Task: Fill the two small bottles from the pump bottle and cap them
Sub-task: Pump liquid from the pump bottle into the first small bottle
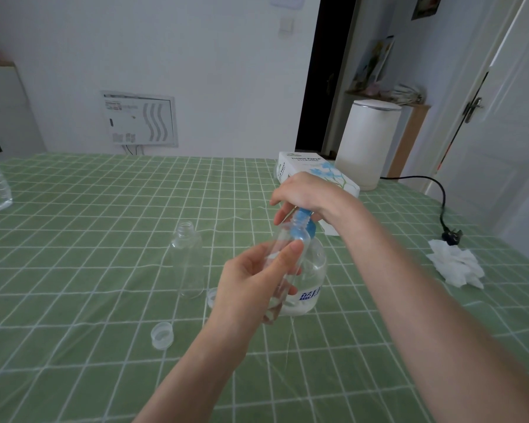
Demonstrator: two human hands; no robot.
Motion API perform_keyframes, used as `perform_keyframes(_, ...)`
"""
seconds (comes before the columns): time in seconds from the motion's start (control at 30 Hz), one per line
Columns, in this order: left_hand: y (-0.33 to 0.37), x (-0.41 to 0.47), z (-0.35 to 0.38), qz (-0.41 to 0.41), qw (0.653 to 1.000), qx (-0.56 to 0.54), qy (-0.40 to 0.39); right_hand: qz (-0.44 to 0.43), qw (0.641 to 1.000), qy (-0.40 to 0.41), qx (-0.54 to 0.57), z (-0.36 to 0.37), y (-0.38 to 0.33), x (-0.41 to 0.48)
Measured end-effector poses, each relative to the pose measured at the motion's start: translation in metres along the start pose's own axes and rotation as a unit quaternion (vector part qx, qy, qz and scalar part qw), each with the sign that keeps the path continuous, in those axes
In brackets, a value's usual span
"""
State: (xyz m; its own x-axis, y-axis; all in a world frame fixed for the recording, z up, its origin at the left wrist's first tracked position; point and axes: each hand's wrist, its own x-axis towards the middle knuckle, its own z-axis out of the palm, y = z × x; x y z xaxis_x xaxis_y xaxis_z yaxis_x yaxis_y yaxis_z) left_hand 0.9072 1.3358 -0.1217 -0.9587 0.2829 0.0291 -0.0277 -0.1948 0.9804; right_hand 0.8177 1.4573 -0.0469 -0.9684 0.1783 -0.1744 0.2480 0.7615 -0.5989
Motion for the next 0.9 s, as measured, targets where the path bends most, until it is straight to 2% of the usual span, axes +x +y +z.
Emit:
perform_keyframes(0.27, -0.003, -0.001, -0.001, -0.009, 1.000, 0.000, 0.013, 0.008, 1.000, -0.025, -0.001, 0.008, 0.005, 0.005)
perform_keyframes(0.7, 0.002, -0.002, 0.000, 0.001, 1.000, -0.011, 0.002, -0.028, 1.000, 0.000, -0.002, 0.001, 0.001, 0.004)
perform_keyframes(0.9, 0.004, -0.001, 0.000, 0.013, 1.000, -0.017, 0.004, -0.065, 0.994, 0.017, 0.087, -0.006, 0.004, 0.006)
